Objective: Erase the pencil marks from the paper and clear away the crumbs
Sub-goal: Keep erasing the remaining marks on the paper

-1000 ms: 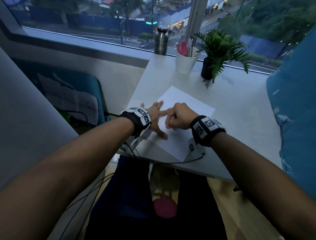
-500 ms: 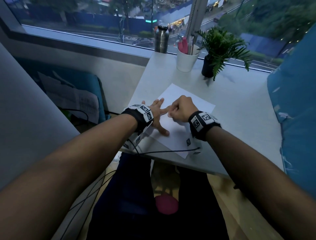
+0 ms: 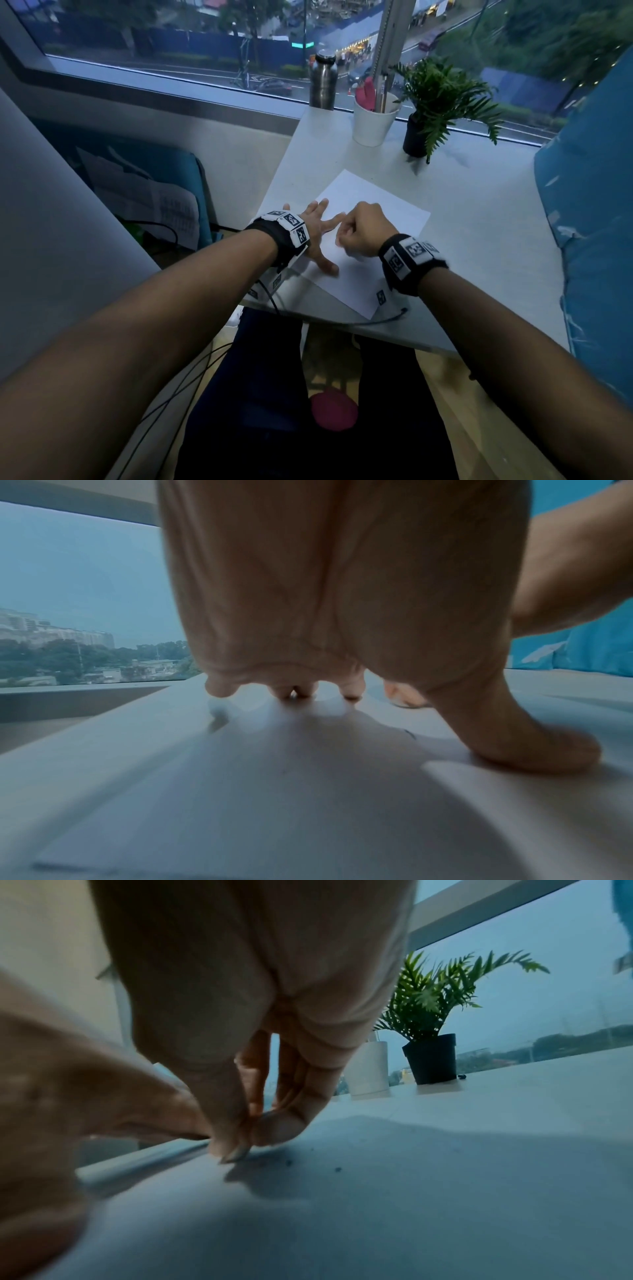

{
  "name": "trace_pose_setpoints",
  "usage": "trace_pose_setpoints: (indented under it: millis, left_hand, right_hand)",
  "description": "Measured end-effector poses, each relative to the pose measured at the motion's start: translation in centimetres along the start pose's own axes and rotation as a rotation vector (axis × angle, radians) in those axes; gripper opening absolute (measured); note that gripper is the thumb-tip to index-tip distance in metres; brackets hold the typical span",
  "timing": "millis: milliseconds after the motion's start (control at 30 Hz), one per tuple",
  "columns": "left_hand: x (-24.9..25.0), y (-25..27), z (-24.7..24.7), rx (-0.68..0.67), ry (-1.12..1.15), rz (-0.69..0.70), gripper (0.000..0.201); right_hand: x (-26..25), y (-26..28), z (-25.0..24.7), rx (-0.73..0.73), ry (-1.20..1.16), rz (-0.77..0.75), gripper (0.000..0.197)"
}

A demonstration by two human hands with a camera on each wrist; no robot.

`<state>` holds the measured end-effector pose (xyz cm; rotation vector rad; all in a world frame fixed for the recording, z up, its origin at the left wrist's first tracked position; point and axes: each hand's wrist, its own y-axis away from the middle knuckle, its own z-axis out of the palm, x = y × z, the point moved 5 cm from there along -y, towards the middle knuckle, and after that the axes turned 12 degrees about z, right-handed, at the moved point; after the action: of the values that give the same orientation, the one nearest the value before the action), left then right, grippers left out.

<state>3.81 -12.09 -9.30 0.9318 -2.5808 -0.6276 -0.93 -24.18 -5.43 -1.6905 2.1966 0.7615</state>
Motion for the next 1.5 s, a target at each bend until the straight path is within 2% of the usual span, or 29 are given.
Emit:
trace_pose_setpoints:
  millis: [67, 133, 267, 400, 467, 533, 567, 700, 767, 900, 1033, 1100, 1167, 1267, 1333, 1400, 1500]
  left_hand:
    - [0.0, 0.0, 0.0, 0.000, -0.008, 0.001, 0.140]
    - [0.0, 0.0, 0.0, 0.001, -0.009, 0.002, 0.140]
    - [0.0, -0.2, 0.1, -0.004, -0.007, 0.003, 0.139]
    - [-0.2, -0.3, 0.2, -0.004, -0.017, 0.007, 0.140]
    - [-0.3, -0.4, 0.2, -0.003, -0.017, 0.009, 0.142]
    - [-0.3, -0.3, 0.2, -0.007, -0.022, 0.003, 0.141]
    - [-0.2, -0.3, 0.2, -0.011, -0.021, 0.002, 0.140]
    - [0.0, -0.2, 0.1, -0.014, -0.034, -0.006, 0.138]
    - [0.1, -0.1, -0.1, 0.009, -0.053, -0.013, 0.137]
    - [0.9, 0.6, -1.0, 0.091, -0.129, -0.009, 0.121]
    - [1.1, 1.4, -1.8, 0.137, -0.187, -0.026, 0.097]
    - [1.1, 1.4, -2.0, 0.171, -0.134, -0.023, 0.087]
    - [0.8, 1.1, -1.9, 0.222, -0.024, -0.002, 0.084]
    - [0.4, 0.2, -1.8, 0.322, 0.183, 0.034, 0.087]
    - [0.5, -0.2, -1.7, 0.331, 0.219, 0.036, 0.097]
    - [0.8, -0.5, -1.4, 0.254, 0.151, 0.046, 0.118]
    - [0.8, -0.6, -1.5, 0.109, 0.057, 0.051, 0.134]
  right_hand:
    - [-0.1, 1.3, 0.3, -0.122, 0.060, -0.040, 0.020]
    - [-0.4, 1.5, 0.1, -0.158, 0.135, -0.065, 0.015]
    - [-0.5, -0.7, -1.0, -0.029, 0.024, -0.010, 0.006]
    - [0.0, -0.8, -0.5, 0.096, -0.045, 0.047, 0.014]
    - [-0.1, 0.3, 0.1, 0.020, -0.007, 0.009, 0.016]
    - [0.2, 1.3, 0.4, -0.119, 0.061, -0.002, 0.013]
    - [0.5, 1.6, 0.1, -0.133, 0.088, -0.001, 0.011]
    - [2.6, 1.5, -1.7, 0.102, 0.009, 0.069, 0.009]
    - [3.3, 1.9, -1.6, 0.097, -0.008, 0.108, 0.011]
    - [4.2, 2.6, -1.2, 0.027, 0.036, 0.150, 0.011]
    - [4.7, 2.3, -2.1, 0.063, 0.057, 0.161, 0.009]
    - [4.7, 2.3, -2.2, 0.057, 0.059, 0.160, 0.008]
    - [4.6, 2.3, -2.0, 0.061, 0.066, 0.166, 0.009]
    - [4.2, 2.5, -1.6, 0.023, 0.066, 0.143, 0.010]
    - [3.5, 2.7, -1.4, -0.050, 0.075, 0.101, 0.008]
    - [2.7, 2.2, -2.0, -0.092, 0.093, 0.038, 0.007]
    - [2.0, -0.2, -4.3, 0.011, 0.014, 0.010, 0.012]
